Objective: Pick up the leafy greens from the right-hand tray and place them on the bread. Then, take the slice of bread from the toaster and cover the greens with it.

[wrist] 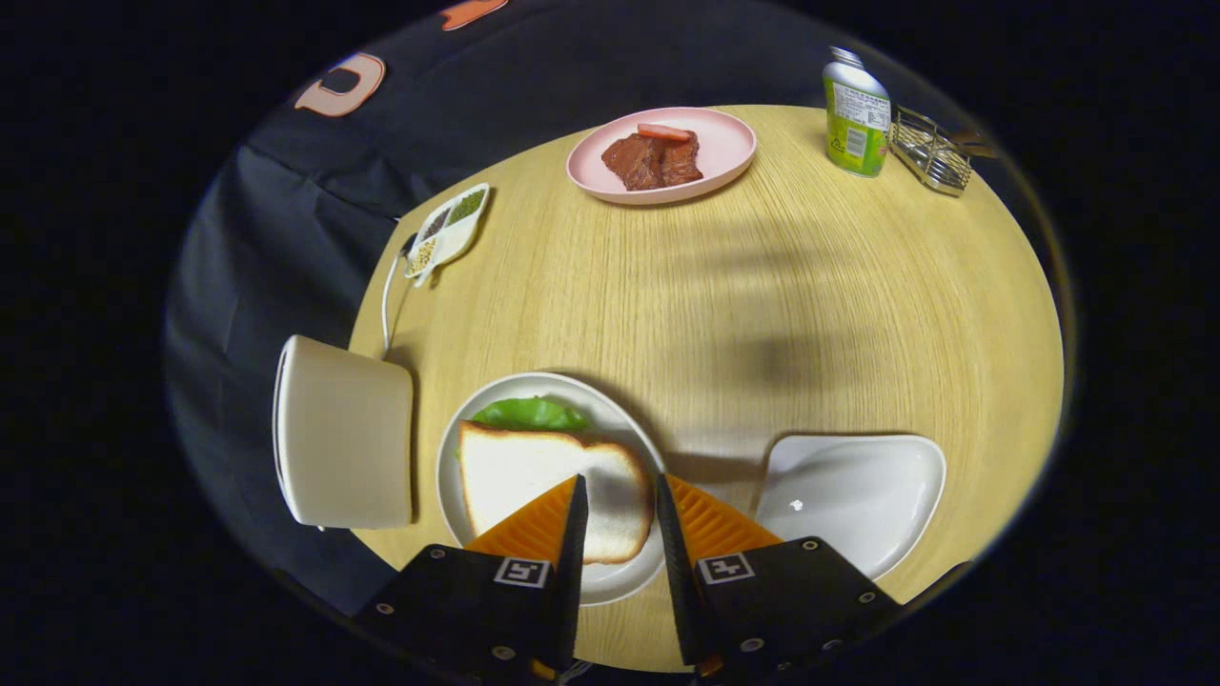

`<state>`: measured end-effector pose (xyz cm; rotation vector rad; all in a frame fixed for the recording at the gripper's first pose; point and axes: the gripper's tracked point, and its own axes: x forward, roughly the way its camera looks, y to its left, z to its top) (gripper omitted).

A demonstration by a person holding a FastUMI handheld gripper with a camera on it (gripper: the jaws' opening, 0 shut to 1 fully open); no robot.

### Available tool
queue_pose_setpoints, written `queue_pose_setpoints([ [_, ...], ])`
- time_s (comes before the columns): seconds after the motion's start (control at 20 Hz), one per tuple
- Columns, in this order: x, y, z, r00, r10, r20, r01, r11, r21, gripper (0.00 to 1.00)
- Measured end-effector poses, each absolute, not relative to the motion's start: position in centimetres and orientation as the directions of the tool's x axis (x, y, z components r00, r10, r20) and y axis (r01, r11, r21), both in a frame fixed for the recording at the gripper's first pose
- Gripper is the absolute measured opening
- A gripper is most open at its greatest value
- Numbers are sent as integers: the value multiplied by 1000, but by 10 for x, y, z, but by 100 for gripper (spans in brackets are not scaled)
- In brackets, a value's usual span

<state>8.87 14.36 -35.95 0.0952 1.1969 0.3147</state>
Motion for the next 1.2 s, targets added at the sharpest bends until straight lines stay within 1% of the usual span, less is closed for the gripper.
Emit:
queue_pose_setpoints([
  [0.05, 89, 145, -357, 332, 296, -896, -181, 952, 247, 45],
  [0.15, 94, 135, -352, 358, 260, -897, -168, 963, 212, 54],
  [0.2, 94, 129, -347, 369, 246, -896, -168, 966, 195, 62],
  [0.25, 95, 126, -340, 382, 232, -895, -167, 969, 180, 67],
  [0.35, 96, 112, -325, 416, 197, -888, -164, 976, 140, 80],
  [0.4, 98, 104, -315, 439, 177, -881, -163, 980, 116, 89],
  [0.45, 98, 96, -302, 463, 164, -871, -158, 982, 102, 92],
  [0.5, 99, 90, -288, 484, 158, -860, -151, 984, 96, 98],
  [0.65, 103, 71, -238, 588, 139, -797, -141, 988, 69, 99],
  [0.75, 103, 50, -198, 672, 98, -734, -123, 992, 20, 99],
  [0.85, 99, 33, -156, 748, 72, -660, -98, 995, -3, 99],
  [1.05, 85, 13, -81, 871, 68, -486, -76, 997, 3, 99],
  [1.2, 68, -4, -36, 935, 53, -351, -59, 998, -8, 99],
])
